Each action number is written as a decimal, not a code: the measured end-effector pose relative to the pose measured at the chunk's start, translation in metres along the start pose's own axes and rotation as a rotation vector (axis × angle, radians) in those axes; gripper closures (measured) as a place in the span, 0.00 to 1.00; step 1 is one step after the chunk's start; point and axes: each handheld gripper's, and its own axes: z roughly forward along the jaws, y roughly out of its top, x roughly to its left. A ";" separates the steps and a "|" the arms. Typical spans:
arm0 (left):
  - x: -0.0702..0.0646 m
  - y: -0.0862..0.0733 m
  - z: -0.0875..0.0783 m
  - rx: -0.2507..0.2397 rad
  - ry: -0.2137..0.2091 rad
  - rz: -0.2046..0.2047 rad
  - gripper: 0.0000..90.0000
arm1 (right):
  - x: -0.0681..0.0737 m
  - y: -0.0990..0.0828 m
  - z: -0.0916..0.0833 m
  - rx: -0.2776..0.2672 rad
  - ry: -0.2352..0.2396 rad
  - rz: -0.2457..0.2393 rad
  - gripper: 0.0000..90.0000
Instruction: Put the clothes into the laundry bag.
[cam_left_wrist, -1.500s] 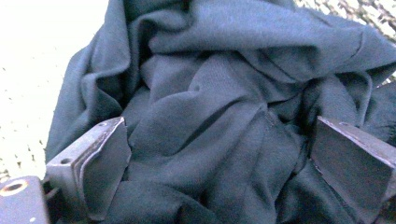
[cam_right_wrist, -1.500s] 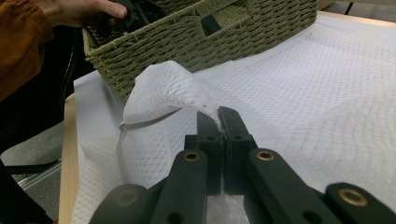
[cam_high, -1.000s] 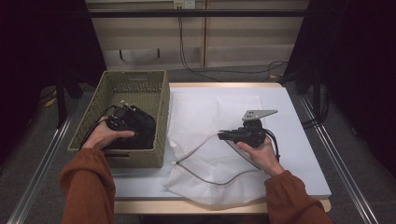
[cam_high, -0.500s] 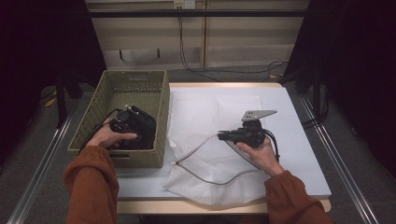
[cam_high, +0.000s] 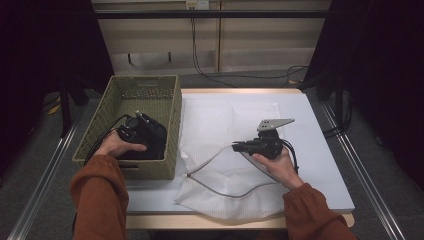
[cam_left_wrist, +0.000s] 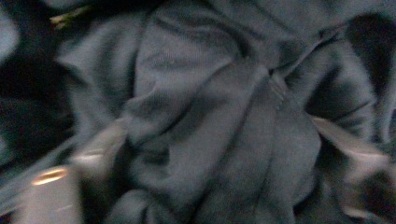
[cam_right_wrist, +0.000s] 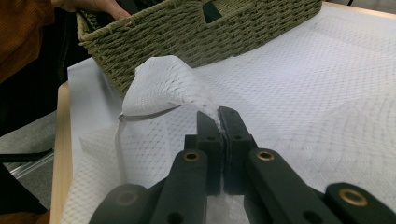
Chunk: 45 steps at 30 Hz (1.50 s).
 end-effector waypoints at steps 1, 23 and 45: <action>0.000 0.001 -0.001 0.011 0.022 0.006 0.36 | 0.000 0.000 0.000 0.002 -0.001 -0.001 0.98; 0.003 0.005 -0.014 0.005 0.070 -0.105 0.77 | -0.002 0.001 0.000 -0.005 -0.014 0.001 0.98; 0.013 -0.009 -0.055 -0.361 0.106 -0.235 0.78 | 0.002 0.000 0.001 0.004 -0.018 0.002 0.98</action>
